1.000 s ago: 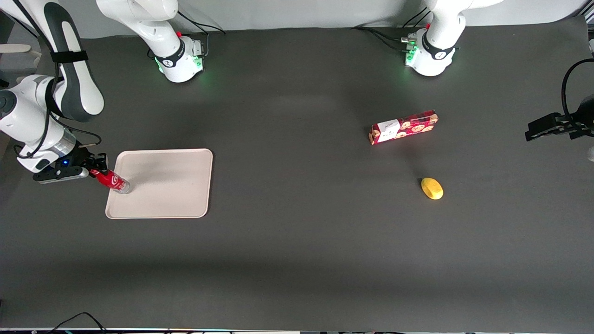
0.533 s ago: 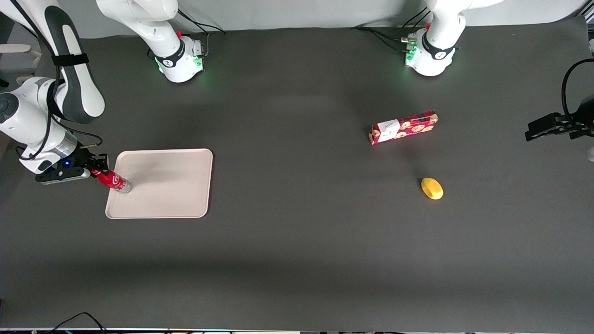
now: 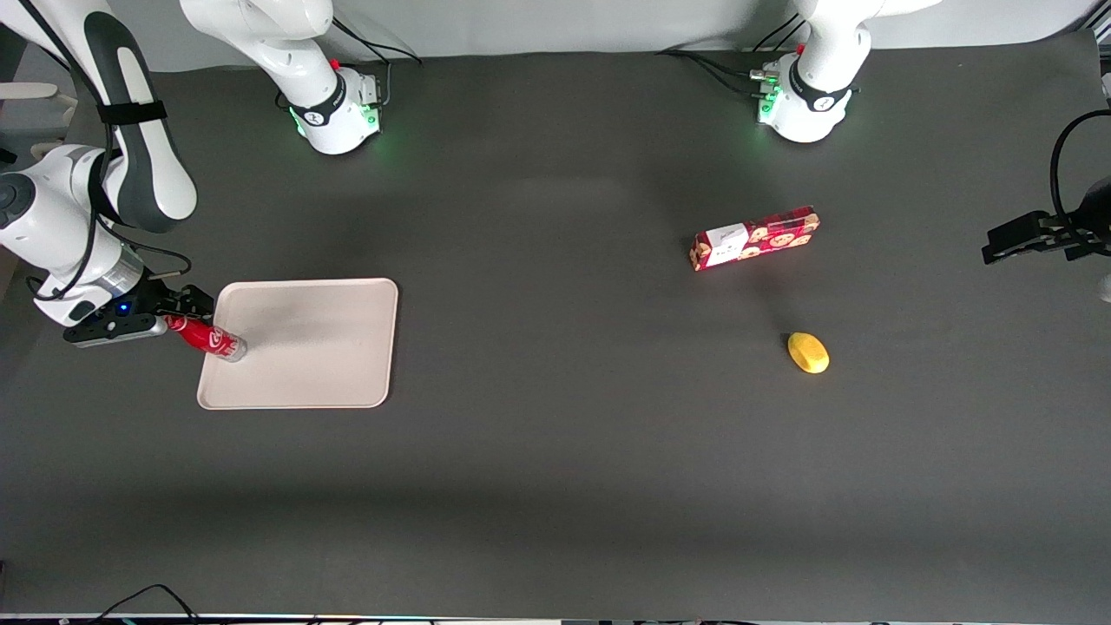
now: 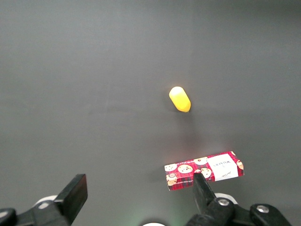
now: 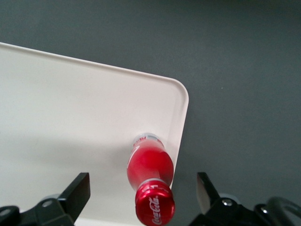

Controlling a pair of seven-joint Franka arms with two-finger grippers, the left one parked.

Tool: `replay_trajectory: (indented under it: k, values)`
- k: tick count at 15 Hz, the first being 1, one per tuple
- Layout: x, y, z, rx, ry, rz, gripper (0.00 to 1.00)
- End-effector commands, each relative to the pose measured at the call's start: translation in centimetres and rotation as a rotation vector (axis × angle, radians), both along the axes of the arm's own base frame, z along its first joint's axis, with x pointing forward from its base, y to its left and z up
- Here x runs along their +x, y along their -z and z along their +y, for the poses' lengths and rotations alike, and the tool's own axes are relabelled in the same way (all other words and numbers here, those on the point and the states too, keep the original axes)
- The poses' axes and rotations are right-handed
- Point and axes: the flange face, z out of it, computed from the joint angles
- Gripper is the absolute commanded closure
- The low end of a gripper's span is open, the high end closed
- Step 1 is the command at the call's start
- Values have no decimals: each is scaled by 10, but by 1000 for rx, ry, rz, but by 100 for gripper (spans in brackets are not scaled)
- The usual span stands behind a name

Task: Place coke bottle on tray
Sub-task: 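Open the right gripper and withdraw it away from the bottle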

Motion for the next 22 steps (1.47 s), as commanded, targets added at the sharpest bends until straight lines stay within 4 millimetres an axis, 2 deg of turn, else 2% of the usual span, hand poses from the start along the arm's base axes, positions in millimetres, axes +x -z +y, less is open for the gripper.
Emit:
replay_trajectory:
  k: [1, 2, 5, 8, 13, 16, 20, 22]
  values:
    - [6, -38, 17, 26, 24, -59, 0]
    - [7, -52, 20, 30, 23, -55, 0]
    - [35, -119, 42, 48, 50, -4, 0]
    - [53, -176, 74, 58, 85, 16, 0]
    - [48, -268, 112, 65, 129, 88, 0]
    - [35, -299, 122, 92, 171, 132, 0]
    - [24, -315, 136, 109, 214, 136, 0]
    - [24, -316, 137, 116, 236, 134, 0]
